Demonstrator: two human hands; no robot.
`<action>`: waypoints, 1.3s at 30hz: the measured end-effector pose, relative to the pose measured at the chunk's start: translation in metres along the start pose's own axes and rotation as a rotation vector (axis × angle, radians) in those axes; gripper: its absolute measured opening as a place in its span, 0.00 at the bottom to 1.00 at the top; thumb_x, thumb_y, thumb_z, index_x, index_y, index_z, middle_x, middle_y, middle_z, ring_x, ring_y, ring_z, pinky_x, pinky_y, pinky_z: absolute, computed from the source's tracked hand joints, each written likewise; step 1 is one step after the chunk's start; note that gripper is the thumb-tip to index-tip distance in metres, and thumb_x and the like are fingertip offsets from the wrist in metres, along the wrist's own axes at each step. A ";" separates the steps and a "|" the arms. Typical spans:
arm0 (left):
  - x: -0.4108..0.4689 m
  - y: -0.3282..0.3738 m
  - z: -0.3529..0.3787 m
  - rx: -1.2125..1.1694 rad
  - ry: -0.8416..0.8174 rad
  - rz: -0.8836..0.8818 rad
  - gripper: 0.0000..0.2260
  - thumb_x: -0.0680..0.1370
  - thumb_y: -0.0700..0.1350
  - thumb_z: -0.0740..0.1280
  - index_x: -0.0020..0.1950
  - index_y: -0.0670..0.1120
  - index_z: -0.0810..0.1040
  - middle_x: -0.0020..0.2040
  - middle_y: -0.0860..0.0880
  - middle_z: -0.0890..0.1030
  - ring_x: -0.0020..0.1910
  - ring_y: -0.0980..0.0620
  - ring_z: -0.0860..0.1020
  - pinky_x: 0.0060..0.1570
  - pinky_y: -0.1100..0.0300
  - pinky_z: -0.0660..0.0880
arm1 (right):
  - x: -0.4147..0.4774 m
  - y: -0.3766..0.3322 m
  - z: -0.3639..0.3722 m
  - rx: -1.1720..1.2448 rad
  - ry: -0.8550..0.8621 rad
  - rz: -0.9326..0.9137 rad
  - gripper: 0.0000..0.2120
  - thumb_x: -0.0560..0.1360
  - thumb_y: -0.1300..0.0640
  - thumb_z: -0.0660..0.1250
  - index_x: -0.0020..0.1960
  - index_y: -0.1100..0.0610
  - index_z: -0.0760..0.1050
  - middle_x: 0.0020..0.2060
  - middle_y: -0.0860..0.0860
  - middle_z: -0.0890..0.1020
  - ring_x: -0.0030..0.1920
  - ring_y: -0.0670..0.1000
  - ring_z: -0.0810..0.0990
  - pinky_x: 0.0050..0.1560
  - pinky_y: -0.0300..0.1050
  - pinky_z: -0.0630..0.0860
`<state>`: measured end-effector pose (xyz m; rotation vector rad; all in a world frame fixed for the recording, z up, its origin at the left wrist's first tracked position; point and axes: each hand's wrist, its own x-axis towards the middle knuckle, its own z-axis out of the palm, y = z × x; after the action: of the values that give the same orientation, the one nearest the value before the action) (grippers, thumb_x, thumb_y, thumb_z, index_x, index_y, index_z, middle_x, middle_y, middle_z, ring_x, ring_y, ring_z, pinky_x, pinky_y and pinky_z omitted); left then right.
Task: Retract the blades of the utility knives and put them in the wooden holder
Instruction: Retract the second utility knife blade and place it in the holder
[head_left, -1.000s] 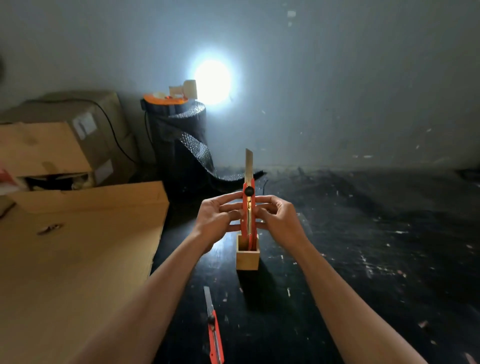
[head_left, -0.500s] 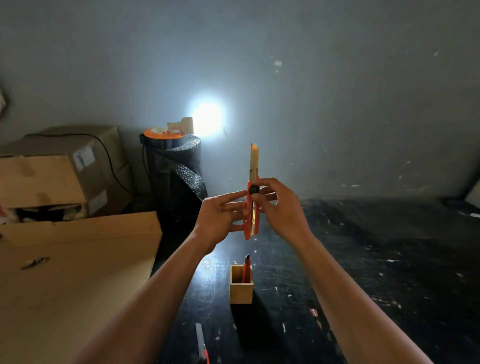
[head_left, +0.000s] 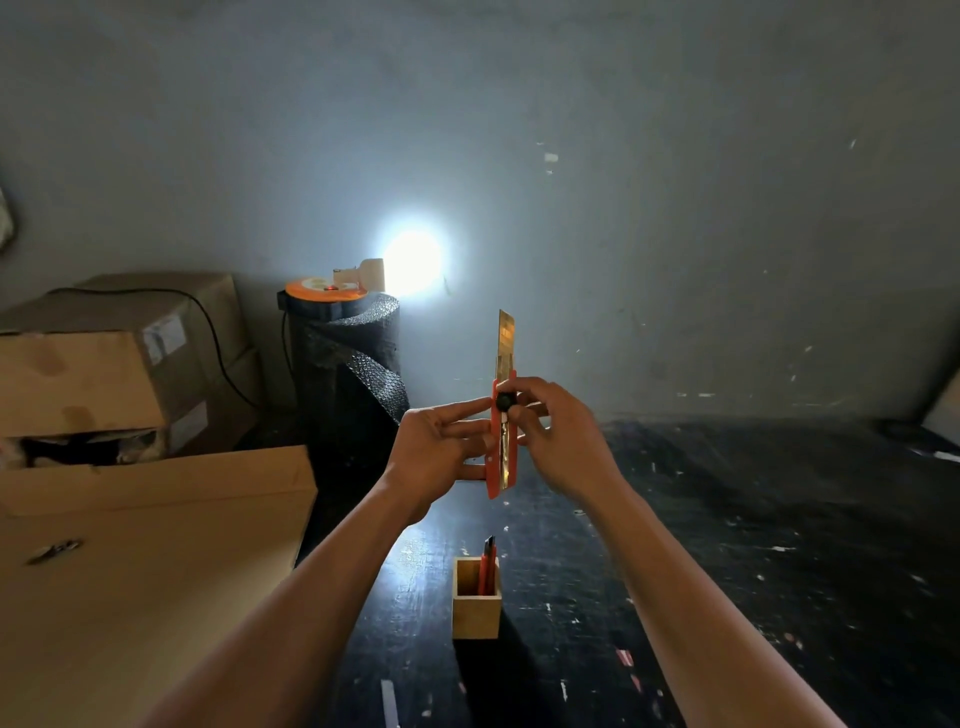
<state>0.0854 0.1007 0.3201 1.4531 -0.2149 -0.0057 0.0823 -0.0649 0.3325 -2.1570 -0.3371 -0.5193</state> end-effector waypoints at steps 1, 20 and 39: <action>0.001 0.002 0.000 -0.010 0.006 -0.003 0.19 0.77 0.27 0.70 0.66 0.40 0.82 0.52 0.38 0.88 0.48 0.37 0.88 0.50 0.34 0.83 | 0.000 -0.001 0.000 -0.004 -0.007 0.002 0.11 0.83 0.58 0.63 0.59 0.42 0.74 0.61 0.50 0.80 0.50 0.46 0.76 0.40 0.26 0.69; 0.013 0.014 0.000 -0.020 0.044 -0.022 0.20 0.76 0.27 0.70 0.67 0.41 0.82 0.50 0.42 0.89 0.44 0.45 0.89 0.39 0.51 0.86 | -0.024 0.001 0.002 0.001 -0.117 0.030 0.11 0.80 0.59 0.68 0.56 0.43 0.76 0.52 0.39 0.78 0.47 0.37 0.77 0.42 0.23 0.67; 0.010 0.018 0.001 -0.025 0.031 0.003 0.21 0.76 0.27 0.71 0.68 0.41 0.80 0.51 0.43 0.89 0.44 0.46 0.89 0.39 0.52 0.86 | -0.027 0.002 0.009 0.042 -0.016 0.061 0.09 0.77 0.50 0.71 0.54 0.46 0.74 0.47 0.37 0.79 0.44 0.34 0.78 0.46 0.26 0.69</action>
<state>0.0927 0.1001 0.3389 1.4275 -0.1913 0.0166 0.0615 -0.0601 0.3130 -2.1248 -0.2880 -0.4571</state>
